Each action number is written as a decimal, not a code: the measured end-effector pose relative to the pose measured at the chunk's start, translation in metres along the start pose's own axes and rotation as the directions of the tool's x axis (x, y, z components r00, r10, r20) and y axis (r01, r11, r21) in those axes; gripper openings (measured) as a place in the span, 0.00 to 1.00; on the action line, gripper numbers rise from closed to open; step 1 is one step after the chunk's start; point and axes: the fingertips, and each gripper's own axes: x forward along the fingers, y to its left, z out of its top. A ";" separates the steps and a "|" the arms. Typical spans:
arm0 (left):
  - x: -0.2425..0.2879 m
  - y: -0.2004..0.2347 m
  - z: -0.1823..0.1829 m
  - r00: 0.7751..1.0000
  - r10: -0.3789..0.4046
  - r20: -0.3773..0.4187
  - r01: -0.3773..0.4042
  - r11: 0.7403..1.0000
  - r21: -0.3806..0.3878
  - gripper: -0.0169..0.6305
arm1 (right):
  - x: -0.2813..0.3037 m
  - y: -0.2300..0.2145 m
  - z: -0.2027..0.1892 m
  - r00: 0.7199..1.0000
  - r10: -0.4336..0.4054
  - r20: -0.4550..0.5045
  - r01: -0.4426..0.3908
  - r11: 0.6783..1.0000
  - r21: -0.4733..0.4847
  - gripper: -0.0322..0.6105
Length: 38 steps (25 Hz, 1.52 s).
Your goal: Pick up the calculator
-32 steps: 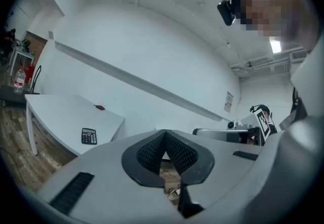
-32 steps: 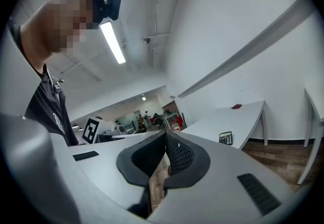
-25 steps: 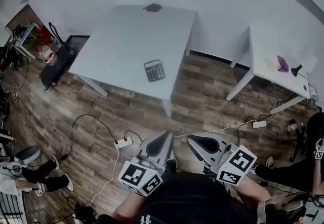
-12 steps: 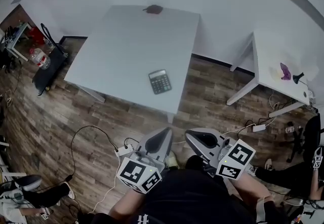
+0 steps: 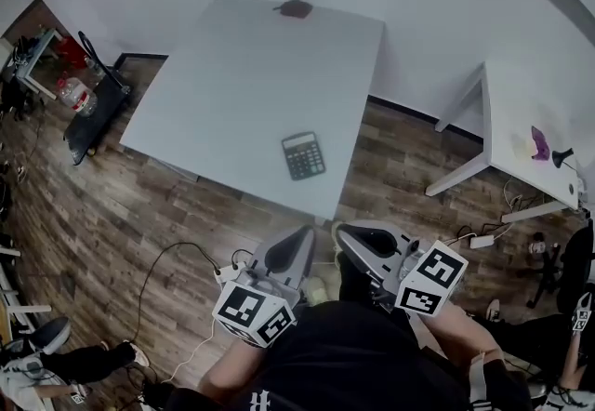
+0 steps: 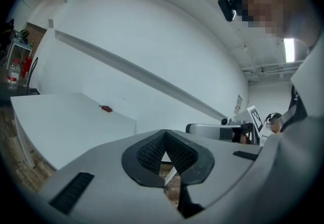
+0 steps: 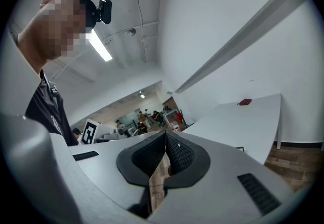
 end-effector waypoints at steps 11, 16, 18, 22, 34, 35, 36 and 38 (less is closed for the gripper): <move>0.081 0.062 0.017 0.995 0.083 0.054 -0.080 0.995 -0.053 0.04 | 0.060 -0.113 0.020 0.991 0.093 -0.099 -0.090 0.995 0.029 0.07; 0.113 0.091 0.011 0.988 0.147 0.052 -0.143 0.987 -0.076 0.04 | 0.091 -0.166 0.007 0.973 0.173 -0.153 -0.166 0.984 0.060 0.07; 0.122 0.101 0.010 0.985 0.168 0.049 -0.164 0.983 -0.084 0.04 | 0.104 -0.186 -0.002 0.961 0.211 -0.181 -0.199 0.977 0.081 0.07; 0.136 0.121 0.008 0.977 0.210 0.041 -0.205 0.974 -0.099 0.04 | 0.133 -0.226 -0.029 0.923 0.289 -0.254 -0.263 0.956 0.133 0.07; 0.156 0.157 -0.009 0.938 0.345 -0.021 -0.344 0.926 -0.154 0.04 | 0.181 -0.335 -0.138 0.783 0.353 -0.512 -0.313 0.935 0.165 0.14; 0.155 0.159 -0.012 0.935 0.353 -0.025 -0.352 0.922 -0.159 0.04 | 0.185 -0.340 -0.147 0.770 0.350 -0.533 -0.316 0.936 0.158 0.17; 0.153 0.161 -0.014 0.932 0.361 -0.030 -0.361 0.918 -0.163 0.04 | 0.190 -0.344 -0.156 0.759 0.347 -0.551 -0.318 0.936 0.151 0.17; 0.150 0.165 -0.017 0.926 0.376 -0.039 -0.377 0.910 -0.170 0.04 | 0.199 -0.349 -0.172 0.737 0.344 -0.581 -0.327 0.935 0.139 0.18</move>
